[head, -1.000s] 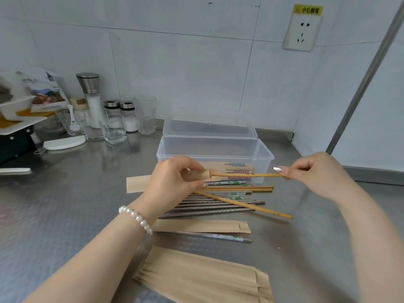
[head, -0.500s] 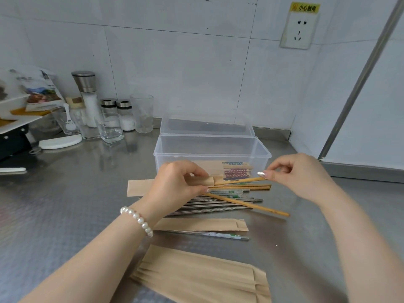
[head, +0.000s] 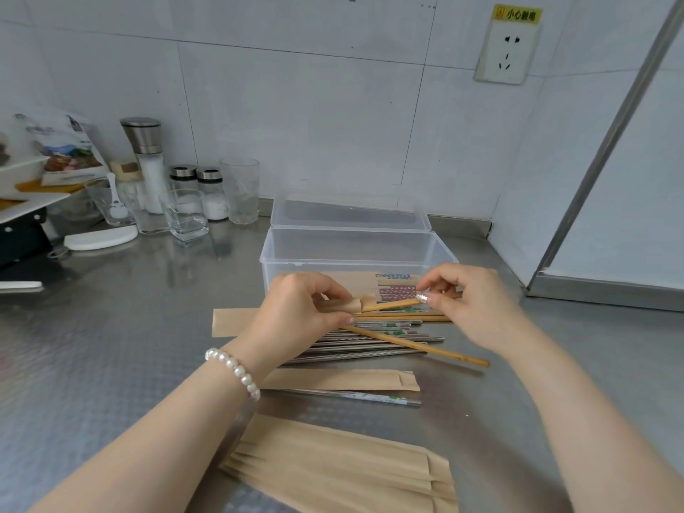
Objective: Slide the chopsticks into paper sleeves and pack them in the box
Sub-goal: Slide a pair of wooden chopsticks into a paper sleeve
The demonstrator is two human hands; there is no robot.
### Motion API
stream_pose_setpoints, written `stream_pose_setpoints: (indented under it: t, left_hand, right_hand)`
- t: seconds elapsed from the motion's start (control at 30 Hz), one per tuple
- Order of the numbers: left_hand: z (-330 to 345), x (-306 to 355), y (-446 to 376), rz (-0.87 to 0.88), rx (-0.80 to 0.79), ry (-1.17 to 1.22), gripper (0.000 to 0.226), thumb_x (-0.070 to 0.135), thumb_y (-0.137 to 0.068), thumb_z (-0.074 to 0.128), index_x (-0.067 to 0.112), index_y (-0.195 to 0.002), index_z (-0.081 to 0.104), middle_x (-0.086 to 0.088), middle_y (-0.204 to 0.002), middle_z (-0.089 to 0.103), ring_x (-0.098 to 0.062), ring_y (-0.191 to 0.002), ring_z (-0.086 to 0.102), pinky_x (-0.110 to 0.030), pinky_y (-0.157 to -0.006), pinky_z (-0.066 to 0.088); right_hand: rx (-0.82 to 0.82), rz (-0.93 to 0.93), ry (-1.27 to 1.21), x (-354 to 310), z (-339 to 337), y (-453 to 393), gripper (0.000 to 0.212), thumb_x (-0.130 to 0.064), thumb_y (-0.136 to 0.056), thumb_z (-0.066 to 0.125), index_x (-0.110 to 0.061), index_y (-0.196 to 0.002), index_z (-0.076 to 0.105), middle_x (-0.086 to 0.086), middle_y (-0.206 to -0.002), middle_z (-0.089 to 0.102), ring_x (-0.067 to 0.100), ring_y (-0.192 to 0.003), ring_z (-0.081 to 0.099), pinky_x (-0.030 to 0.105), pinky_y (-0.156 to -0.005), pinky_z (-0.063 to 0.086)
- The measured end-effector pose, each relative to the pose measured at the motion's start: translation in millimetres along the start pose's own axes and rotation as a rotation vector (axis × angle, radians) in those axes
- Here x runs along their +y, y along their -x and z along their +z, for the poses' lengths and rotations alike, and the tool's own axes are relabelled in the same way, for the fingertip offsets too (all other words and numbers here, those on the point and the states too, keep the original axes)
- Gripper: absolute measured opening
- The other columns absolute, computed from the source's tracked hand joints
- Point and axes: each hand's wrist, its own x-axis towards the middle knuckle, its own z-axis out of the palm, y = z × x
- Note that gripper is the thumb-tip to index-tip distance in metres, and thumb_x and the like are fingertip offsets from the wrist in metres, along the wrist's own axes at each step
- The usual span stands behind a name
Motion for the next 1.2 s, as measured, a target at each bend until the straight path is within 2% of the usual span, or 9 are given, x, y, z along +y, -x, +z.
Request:
stream_pose_setpoints:
  t: [0.2,0.4,0.53,0.63,0.7,0.87,1.03,1.13,1.2]
  left_hand:
    - [-0.8,1.0,0.2,-0.027,0.005,0.013,0.02,0.018,-0.064,0.082,0.026,-0.078,0.069,0.022,-0.067,0.058,0.0,-0.066,0.055,-0.002,-0.06,0.04]
    - [2.1,0.1,0.1,-0.013,-0.005,-0.02,0.021,0.019,-0.065,0.081,0.022,-0.083,0.072,0.022,-0.07,0.059,0.0,-0.07,0.056,-0.003,-0.062,0.041]
    - [5.4,1.7,0.0,0.005,-0.03,-0.042,0.02,0.021,-0.066,0.08,0.022,-0.084,0.072,0.019,-0.072,0.06,-0.002,-0.072,0.056,-0.003,-0.061,0.039]
    - [6.1,1.4,-0.2,0.011,-0.029,-0.048,0.019,0.02,-0.066,0.08,0.022,-0.083,0.072,0.02,-0.07,0.058,-0.001,-0.069,0.055,-0.002,-0.061,0.038]
    - [6.1,1.5,0.1,0.012,-0.026,-0.049,0.019,0.02,-0.066,0.08,0.022,-0.083,0.072,0.021,-0.07,0.058,-0.001,-0.07,0.055,-0.003,-0.061,0.038]
    - [6.8,3.3,1.0,0.025,-0.013,-0.038,0.019,0.021,-0.066,0.08,0.021,-0.083,0.072,0.015,-0.072,0.061,-0.004,-0.071,0.057,-0.008,-0.065,0.042]
    - [6.6,3.5,1.0,0.029,-0.013,-0.035,0.019,0.02,-0.066,0.08,0.019,-0.084,0.073,0.011,-0.074,0.063,-0.006,-0.072,0.057,-0.012,-0.067,0.043]
    - [5.9,2.7,0.8,0.024,-0.014,-0.041,0.02,0.02,-0.065,0.081,0.019,-0.084,0.073,0.016,-0.07,0.06,-0.004,-0.07,0.057,-0.005,-0.064,0.04]
    - [2.3,1.5,-0.5,0.004,0.003,-0.037,0.02,0.02,-0.065,0.082,0.022,-0.082,0.072,0.022,-0.068,0.058,0.0,-0.069,0.057,-0.004,-0.063,0.041]
  right_hand:
    - [0.018,0.018,-0.063,-2.5,6.1,-1.1,0.031,-0.017,-0.078,0.072,-0.042,-0.063,0.062,-0.017,-0.073,0.066,0.018,-0.088,0.057,0.041,-0.09,0.045]
    - [0.018,0.015,-0.084,-5.7,17.1,-0.4,0.029,-0.018,-0.077,0.072,-0.04,-0.063,0.059,-0.014,-0.069,0.065,0.018,-0.085,0.057,0.046,-0.092,0.044]
    - [0.0,-0.085,-0.092,-12.1,26.8,2.3,0.034,-0.009,-0.084,0.063,-0.036,-0.076,0.045,-0.018,-0.063,0.062,0.011,-0.08,0.057,0.038,-0.09,0.04]
    - [-0.021,-0.134,-0.111,-15.8,34.0,3.4,0.02,-0.008,-0.091,0.05,-0.026,-0.091,0.044,-0.01,-0.076,0.056,0.014,-0.082,0.052,0.03,-0.079,0.04]
    - [-0.018,-0.166,-0.126,-17.3,36.8,3.7,0.016,-0.009,-0.093,0.045,-0.024,-0.097,0.042,-0.009,-0.084,0.049,0.015,-0.081,0.047,0.033,-0.08,0.04]
    - [-0.028,-0.21,-0.151,-21.9,40.3,5.8,0.022,-0.03,-0.09,0.033,-0.035,-0.111,0.035,-0.013,-0.088,0.041,0.008,-0.081,0.043,0.034,-0.089,0.039]
    - [-0.061,-0.212,-0.153,-23.2,42.0,7.3,0.043,-0.043,-0.09,0.029,-0.028,-0.13,0.036,-0.017,-0.094,0.038,-0.001,-0.084,0.042,0.027,-0.088,0.035]
    - [-0.081,-0.184,-0.195,-25.9,38.5,7.9,0.05,-0.048,-0.089,0.029,-0.028,-0.134,0.034,-0.015,-0.096,0.042,0.0,-0.088,0.045,0.017,-0.084,0.034]
    - [0.048,-0.135,-0.232,-23.3,27.9,4.2,0.042,-0.043,-0.09,0.033,-0.024,-0.126,0.044,-0.007,-0.097,0.05,0.001,-0.092,0.048,0.008,-0.082,0.034]
